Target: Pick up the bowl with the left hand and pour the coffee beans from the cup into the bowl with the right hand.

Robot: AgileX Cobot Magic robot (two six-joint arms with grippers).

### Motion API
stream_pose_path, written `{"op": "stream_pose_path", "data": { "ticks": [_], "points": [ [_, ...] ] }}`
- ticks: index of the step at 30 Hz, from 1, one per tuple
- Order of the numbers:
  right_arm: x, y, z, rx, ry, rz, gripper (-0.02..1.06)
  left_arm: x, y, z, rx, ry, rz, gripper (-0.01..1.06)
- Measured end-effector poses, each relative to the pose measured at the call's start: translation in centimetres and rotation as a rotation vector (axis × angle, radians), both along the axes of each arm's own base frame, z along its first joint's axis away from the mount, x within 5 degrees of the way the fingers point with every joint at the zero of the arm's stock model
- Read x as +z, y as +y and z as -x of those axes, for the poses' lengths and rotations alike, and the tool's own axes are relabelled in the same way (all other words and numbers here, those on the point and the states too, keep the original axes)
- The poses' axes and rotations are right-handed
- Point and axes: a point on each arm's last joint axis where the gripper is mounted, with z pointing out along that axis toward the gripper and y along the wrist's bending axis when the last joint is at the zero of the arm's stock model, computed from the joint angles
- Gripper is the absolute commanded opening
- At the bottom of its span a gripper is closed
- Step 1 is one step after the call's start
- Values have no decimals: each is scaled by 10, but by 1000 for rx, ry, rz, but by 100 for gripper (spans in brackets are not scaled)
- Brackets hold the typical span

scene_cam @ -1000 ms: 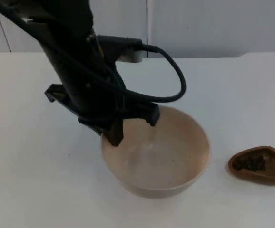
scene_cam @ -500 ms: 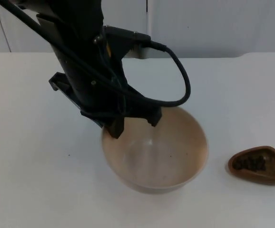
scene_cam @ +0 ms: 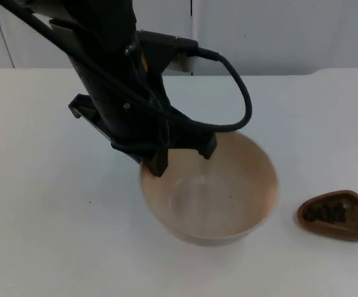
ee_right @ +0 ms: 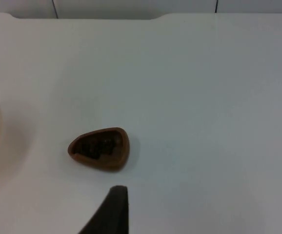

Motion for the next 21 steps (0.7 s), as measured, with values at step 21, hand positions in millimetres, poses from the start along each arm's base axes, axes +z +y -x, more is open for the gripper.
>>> {"op": "stream_pose_path", "data": {
  "ticks": [21],
  "points": [
    [22,4,-28,5,45,-41,105,-16,2,-4,129,29,-33,0]
  ]
}}
